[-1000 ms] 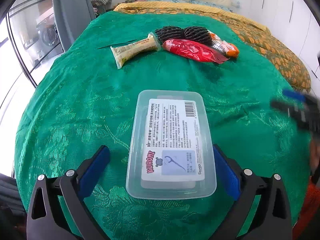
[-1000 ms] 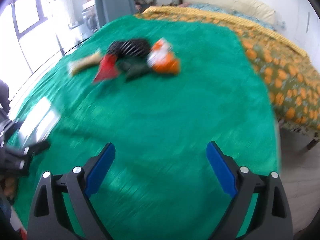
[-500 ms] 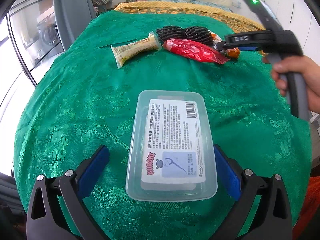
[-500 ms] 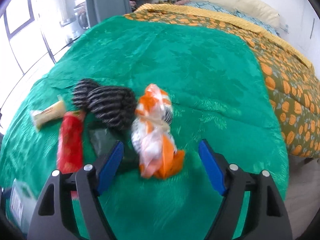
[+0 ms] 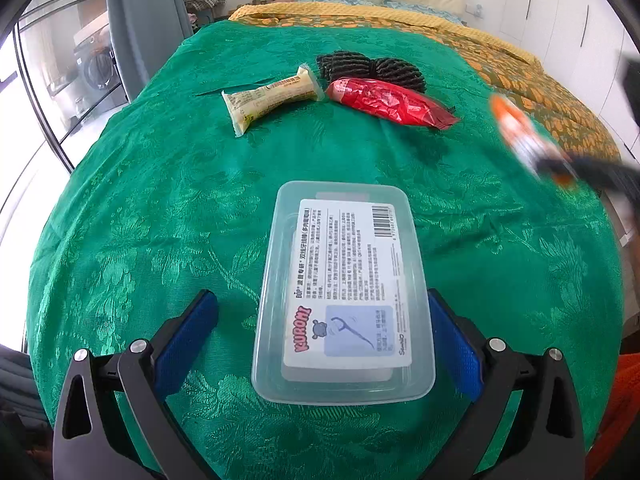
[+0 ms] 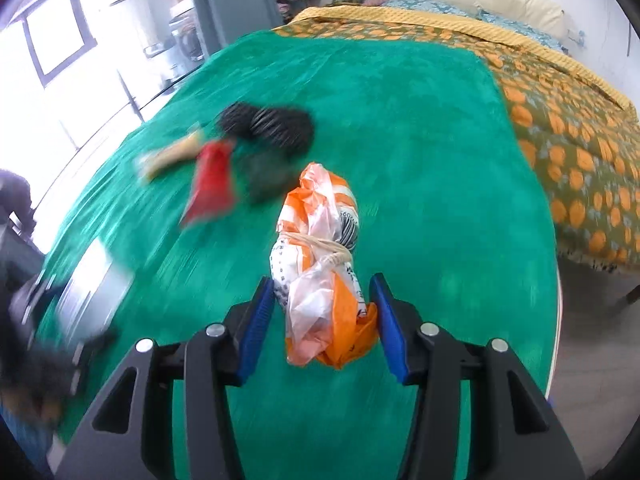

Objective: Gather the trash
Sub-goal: 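Grasp the orange-white plastic bag with the right tool while the left tool holds the box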

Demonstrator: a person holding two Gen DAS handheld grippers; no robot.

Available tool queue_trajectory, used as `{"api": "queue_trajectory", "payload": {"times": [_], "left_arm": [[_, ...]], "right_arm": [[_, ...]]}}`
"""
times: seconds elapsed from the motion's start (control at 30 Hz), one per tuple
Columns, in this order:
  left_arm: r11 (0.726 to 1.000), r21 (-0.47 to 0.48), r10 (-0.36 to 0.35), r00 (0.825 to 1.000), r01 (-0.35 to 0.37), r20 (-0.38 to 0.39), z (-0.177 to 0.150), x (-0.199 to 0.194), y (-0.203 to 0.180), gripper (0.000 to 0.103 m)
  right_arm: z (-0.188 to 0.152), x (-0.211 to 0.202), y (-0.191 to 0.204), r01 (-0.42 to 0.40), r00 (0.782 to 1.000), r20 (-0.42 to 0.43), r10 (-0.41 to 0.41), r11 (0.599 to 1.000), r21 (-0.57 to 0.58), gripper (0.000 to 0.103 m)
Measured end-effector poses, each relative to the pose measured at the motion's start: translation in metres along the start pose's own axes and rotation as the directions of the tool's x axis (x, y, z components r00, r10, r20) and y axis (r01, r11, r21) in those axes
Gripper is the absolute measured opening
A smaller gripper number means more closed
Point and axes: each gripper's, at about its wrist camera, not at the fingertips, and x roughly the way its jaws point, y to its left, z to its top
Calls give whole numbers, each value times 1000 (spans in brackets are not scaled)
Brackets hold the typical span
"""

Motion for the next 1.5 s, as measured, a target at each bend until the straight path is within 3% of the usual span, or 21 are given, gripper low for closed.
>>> {"api": "queue_trajectory", "payload": {"times": [0.13, 0.23, 0.3, 0.6, 1.27, 1.5], "left_arm": [[1000, 0, 0, 1000, 0, 0, 0, 0, 0, 98], [1000, 0, 1, 1000, -1, 0, 0, 0, 0, 98], [1000, 0, 0, 1000, 0, 0, 0, 0, 0, 98], [1000, 0, 0, 1000, 0, 0, 0, 0, 0, 98], [1000, 0, 1, 1000, -1, 0, 0, 0, 0, 98], [999, 29, -26, 999, 26, -26, 2, -1, 1, 98]], "right_arm": [[-45, -19, 20, -53, 999, -1, 53, 999, -7, 49], [-62, -19, 34, -19, 1000, 23, 20, 999, -49, 53], [-64, -13, 38, 16, 999, 41, -13, 998, -65, 78], [-58, 6, 42, 68, 998, 20, -66, 993, -92, 93], [-58, 10, 43, 70, 997, 17, -69, 993, -93, 95], [-55, 1, 37, 29, 1000, -10, -30, 996, -82, 94]]}}
